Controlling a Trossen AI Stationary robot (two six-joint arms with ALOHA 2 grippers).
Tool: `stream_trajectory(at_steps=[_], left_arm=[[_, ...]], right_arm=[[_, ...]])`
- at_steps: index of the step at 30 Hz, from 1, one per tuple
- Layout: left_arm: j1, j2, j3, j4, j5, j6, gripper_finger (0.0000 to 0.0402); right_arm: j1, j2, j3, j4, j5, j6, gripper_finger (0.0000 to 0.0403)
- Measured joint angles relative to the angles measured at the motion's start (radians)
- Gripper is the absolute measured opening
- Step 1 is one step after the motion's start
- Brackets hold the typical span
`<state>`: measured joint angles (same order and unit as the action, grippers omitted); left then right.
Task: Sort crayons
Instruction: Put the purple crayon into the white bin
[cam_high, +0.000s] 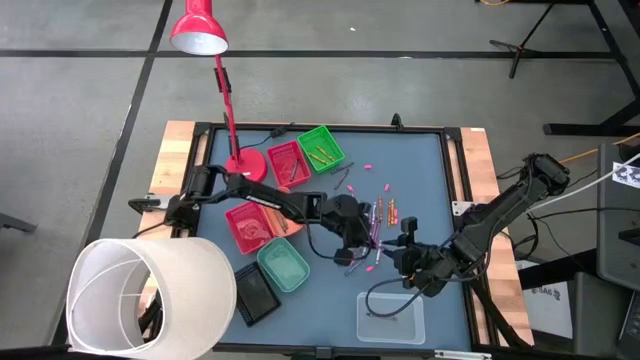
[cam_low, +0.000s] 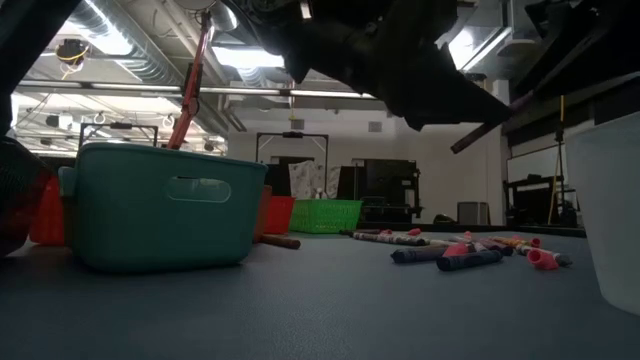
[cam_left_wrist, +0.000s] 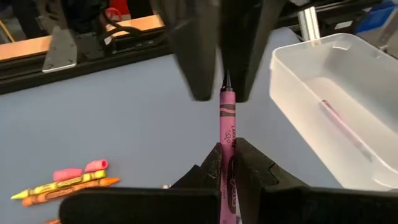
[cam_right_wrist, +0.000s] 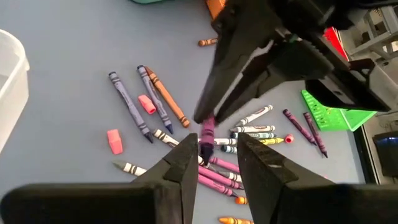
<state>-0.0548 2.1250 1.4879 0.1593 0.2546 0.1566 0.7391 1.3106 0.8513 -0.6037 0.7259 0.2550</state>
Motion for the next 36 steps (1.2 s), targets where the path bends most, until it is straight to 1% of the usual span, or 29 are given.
stream_trajectory(at_steps=[6,16,19,25,28,31,36], left_arm=[[-0.008,0.000,0.000,0.036,-0.005,0.000,0.0008],[-0.008,0.000,0.000,0.047,-0.007,-0.018,0.0008],[-0.008,0.000,0.000,0.046,-0.007,-0.018,0.0008],[-0.008,0.000,0.000,0.045,-0.009,-0.018,0.0008],[-0.008,0.000,0.000,0.043,-0.022,-0.018,0.0008],[-0.008,0.000,0.000,0.042,-0.028,-0.017,0.0008],[-0.008,0.000,0.000,0.042,-0.032,-0.016,0.0008]], right_arm=[[0.000,0.000,0.000,0.000,0.000,0.000,0.0111],[0.000,0.000,0.000,0.004,0.000,0.000,0.0109],[0.000,0.000,0.000,0.004,0.000,0.000,0.0092],[0.000,0.000,0.000,0.007,-0.013,0.000,0.0036],[0.000,0.000,0.000,0.008,-0.013,0.001,0.0018],[0.000,0.000,0.000,0.008,-0.015,0.001,0.0014],[0.000,0.000,0.000,0.010,-0.021,0.001,0.0030]])
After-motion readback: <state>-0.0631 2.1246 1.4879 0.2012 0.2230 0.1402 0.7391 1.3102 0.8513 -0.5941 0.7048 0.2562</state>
